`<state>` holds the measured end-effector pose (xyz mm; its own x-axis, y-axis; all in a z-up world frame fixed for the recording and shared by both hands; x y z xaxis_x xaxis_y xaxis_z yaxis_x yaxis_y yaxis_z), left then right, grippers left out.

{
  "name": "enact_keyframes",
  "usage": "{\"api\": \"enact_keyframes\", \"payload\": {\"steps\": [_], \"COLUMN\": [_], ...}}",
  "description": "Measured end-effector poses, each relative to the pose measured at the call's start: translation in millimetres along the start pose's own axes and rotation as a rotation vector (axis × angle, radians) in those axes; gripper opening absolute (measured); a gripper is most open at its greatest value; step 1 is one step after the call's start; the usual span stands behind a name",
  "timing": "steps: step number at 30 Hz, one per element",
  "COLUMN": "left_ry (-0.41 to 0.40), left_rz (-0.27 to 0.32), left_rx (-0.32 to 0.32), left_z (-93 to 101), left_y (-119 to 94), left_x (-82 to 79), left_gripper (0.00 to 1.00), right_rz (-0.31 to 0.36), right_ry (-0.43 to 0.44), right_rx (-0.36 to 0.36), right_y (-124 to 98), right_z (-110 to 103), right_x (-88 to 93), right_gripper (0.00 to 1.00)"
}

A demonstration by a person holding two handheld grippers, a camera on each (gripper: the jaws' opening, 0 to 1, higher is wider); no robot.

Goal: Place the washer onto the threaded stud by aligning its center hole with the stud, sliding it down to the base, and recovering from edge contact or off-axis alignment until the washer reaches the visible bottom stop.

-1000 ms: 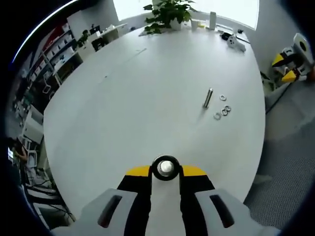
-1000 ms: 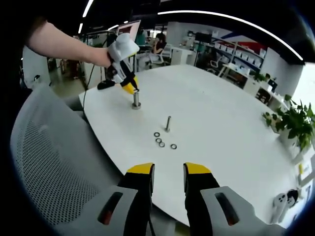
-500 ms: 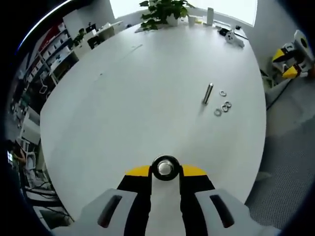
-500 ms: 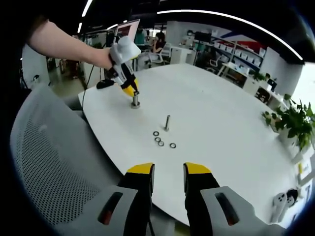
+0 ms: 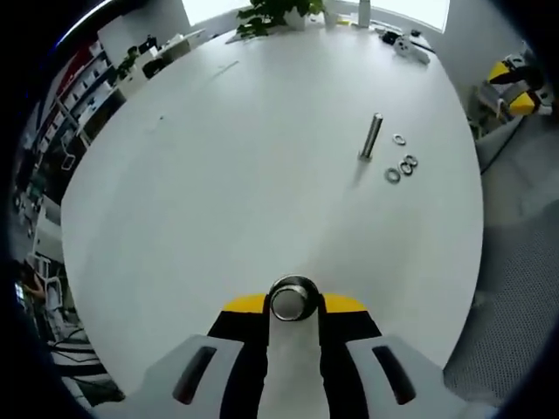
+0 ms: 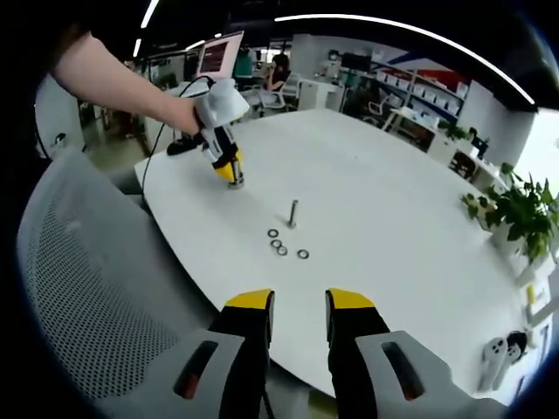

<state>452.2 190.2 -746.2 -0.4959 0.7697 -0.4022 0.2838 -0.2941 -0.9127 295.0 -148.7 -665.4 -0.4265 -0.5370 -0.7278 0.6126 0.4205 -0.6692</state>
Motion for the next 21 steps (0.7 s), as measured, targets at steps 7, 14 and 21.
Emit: {"api": "enact_keyframes", "payload": {"steps": [7,14,21], "left_ry": [-0.005,-0.001,-0.123], "left_rz": [0.001,0.001,0.092], "left_rx": [0.012,0.022,0.011], "left_z": [2.1,1.7,0.2], "left_y": [1.8,3.7,-4.6], "left_x": [0.8,1.8,3.6], "left_gripper": [0.19,0.21,0.23], "right_rz": [-0.015,-0.038,-0.052], "right_ry": [0.004,-0.003,-0.004], "right_rx": [0.0,-0.009,-0.026], "right_y": [1.1,3.1,4.4], "right_z": [-0.1,-3.1,-4.0], "right_x": [0.0,0.9,2.4], "right_gripper": [0.26,0.26,0.26]}}
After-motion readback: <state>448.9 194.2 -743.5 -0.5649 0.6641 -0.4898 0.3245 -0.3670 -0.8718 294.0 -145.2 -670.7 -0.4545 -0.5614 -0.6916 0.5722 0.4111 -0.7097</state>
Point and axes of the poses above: the point that each gripper's makers call its tool centre point, and the gripper's own axes: y roughly forward along the fingers, z roughly to its right, x roughly out of its underside, the point moved 10 cm from there along -y, roughly backward along the fingers, and after that the axes turned 1 degree about z, right-handed, at the moved point
